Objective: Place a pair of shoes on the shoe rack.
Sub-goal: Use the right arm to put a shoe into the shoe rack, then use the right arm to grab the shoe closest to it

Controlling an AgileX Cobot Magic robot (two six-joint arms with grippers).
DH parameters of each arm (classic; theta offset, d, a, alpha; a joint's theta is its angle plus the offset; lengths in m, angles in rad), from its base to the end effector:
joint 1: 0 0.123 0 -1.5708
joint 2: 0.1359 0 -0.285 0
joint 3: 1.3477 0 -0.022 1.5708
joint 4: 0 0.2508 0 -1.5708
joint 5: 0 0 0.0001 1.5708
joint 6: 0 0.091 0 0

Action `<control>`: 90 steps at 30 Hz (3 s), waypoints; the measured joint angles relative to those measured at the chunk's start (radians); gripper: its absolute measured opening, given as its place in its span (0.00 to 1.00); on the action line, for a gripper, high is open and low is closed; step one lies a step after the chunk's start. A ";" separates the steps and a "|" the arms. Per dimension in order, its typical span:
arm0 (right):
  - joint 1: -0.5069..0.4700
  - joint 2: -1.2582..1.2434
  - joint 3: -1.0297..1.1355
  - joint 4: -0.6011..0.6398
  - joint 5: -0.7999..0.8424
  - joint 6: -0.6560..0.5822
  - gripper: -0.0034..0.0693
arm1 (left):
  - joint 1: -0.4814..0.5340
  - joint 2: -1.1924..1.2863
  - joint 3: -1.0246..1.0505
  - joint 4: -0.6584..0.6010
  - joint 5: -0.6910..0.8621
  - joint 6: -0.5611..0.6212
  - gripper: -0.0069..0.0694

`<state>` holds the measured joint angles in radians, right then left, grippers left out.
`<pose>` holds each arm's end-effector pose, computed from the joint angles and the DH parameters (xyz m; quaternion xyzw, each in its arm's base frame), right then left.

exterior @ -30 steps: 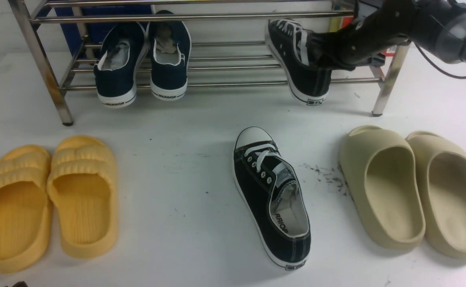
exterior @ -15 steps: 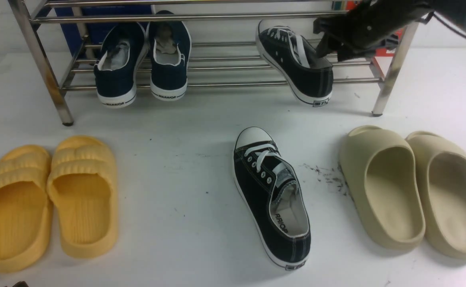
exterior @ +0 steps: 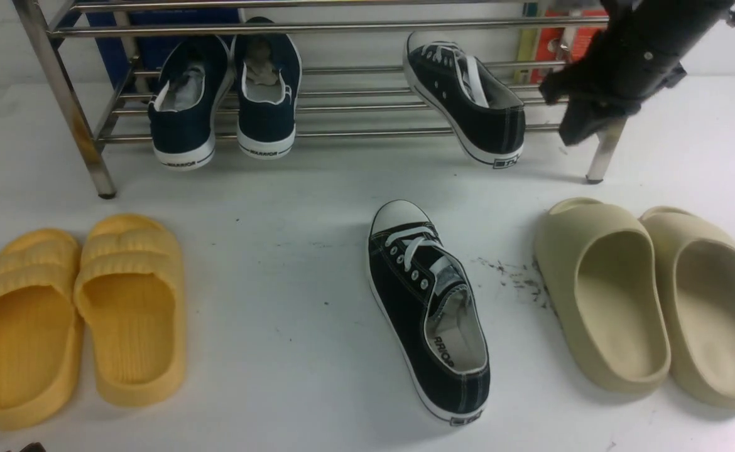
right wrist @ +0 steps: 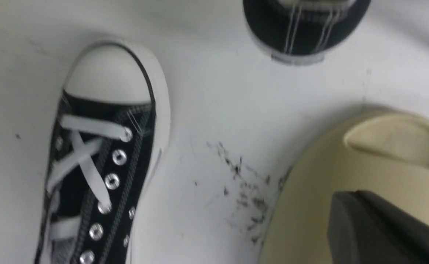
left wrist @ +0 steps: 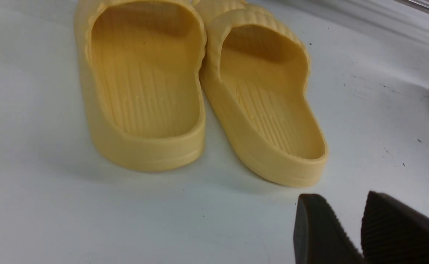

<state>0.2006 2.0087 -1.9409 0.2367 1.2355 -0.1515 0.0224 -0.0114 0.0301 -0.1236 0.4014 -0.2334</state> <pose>0.4237 0.1067 0.3062 -0.1529 0.9656 0.1209 0.1723 0.0520 -0.0032 0.1679 -0.1357 0.8022 -0.1133 0.5703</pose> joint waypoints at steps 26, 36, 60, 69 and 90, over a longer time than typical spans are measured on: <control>0.011 0.080 0.311 0.405 -0.703 -0.323 0.05 | 0.000 0.000 0.000 0.000 0.000 0.000 0.39; 0.040 0.107 0.311 0.588 -0.782 -0.468 0.05 | 0.000 0.000 0.000 0.000 0.000 0.000 0.40; 0.039 0.118 0.260 0.593 -0.635 -0.433 0.11 | 0.000 0.000 0.000 0.000 0.000 0.000 0.40; 0.039 -0.030 0.258 0.257 -0.413 -0.150 0.22 | 0.000 0.000 0.000 0.000 0.000 0.000 0.40; 0.632 -0.395 0.735 -0.201 -0.360 0.383 0.57 | 0.000 0.000 0.000 0.000 0.000 0.000 0.40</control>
<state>0.8323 1.6136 -1.2064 0.0362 0.8760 0.2313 0.0224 -0.0114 0.0301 -0.1236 0.4014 -0.2334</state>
